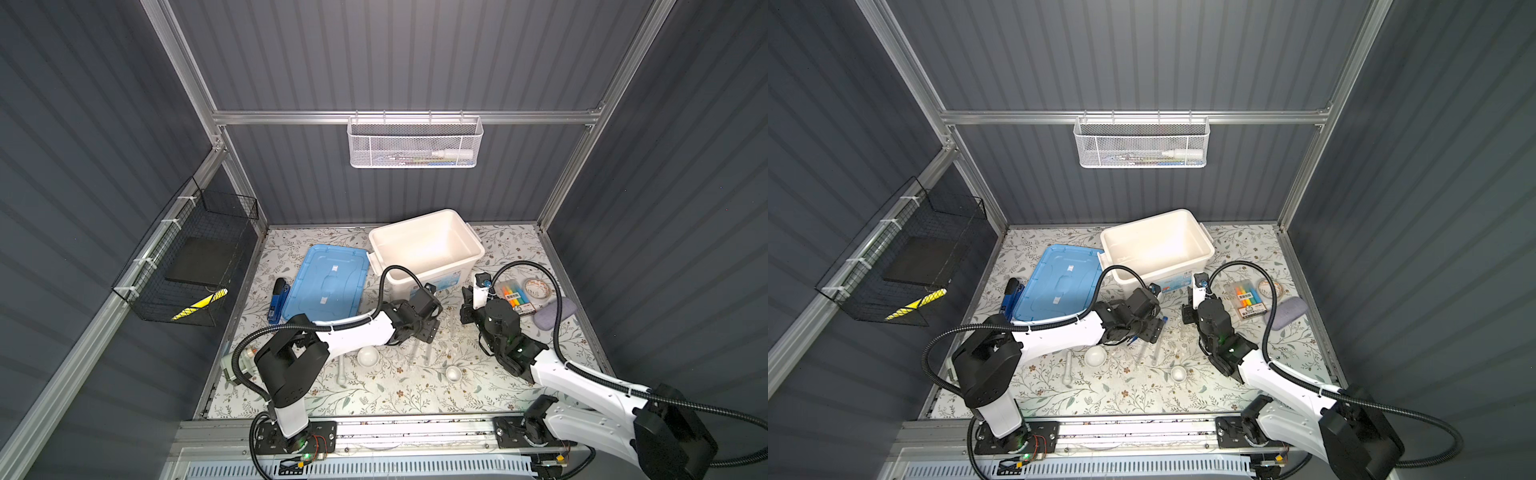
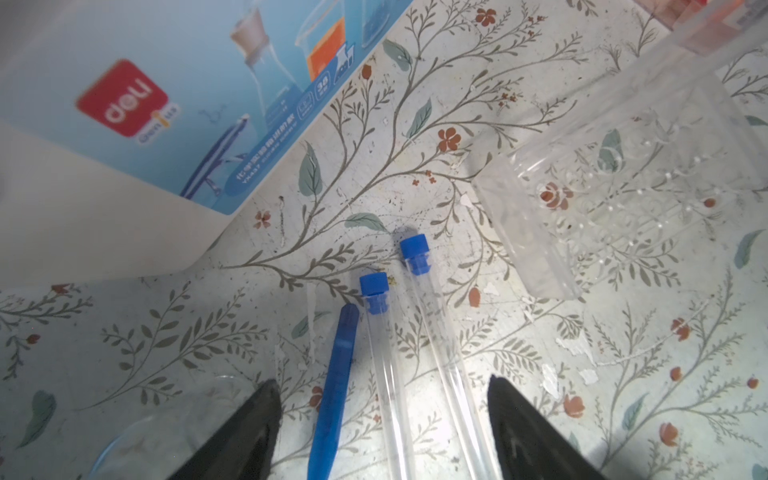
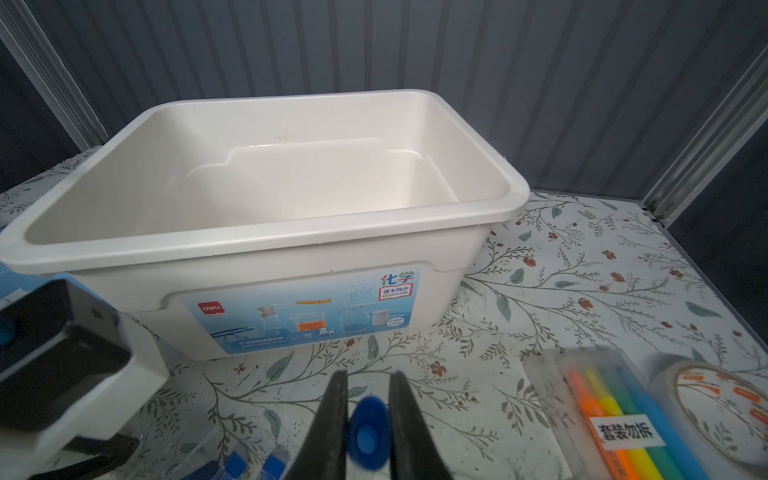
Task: Organize the chemistry lab equipment
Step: 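Hold the test tube upright in the right gripper near the white bin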
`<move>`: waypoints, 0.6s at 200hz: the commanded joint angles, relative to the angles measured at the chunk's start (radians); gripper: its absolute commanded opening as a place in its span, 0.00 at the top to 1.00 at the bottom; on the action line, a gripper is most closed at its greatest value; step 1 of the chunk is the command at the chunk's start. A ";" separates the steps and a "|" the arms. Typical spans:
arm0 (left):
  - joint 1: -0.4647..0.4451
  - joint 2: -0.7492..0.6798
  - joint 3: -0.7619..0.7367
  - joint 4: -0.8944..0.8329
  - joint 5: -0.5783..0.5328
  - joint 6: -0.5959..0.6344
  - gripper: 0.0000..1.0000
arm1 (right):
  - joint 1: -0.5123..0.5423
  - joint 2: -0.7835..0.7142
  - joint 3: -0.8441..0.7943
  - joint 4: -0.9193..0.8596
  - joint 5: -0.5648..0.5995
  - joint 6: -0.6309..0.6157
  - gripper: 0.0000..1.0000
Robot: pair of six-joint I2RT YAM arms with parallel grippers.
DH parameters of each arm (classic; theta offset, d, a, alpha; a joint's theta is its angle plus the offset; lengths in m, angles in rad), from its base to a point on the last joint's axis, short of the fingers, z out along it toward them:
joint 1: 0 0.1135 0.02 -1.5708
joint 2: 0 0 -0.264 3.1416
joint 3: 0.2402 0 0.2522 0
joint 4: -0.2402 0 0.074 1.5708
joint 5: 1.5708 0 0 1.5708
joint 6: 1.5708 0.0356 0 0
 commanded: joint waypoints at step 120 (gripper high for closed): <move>-0.008 0.001 -0.032 -0.006 0.004 -0.017 0.21 | 0.007 -0.085 -0.046 -0.083 -0.060 -0.009 0.83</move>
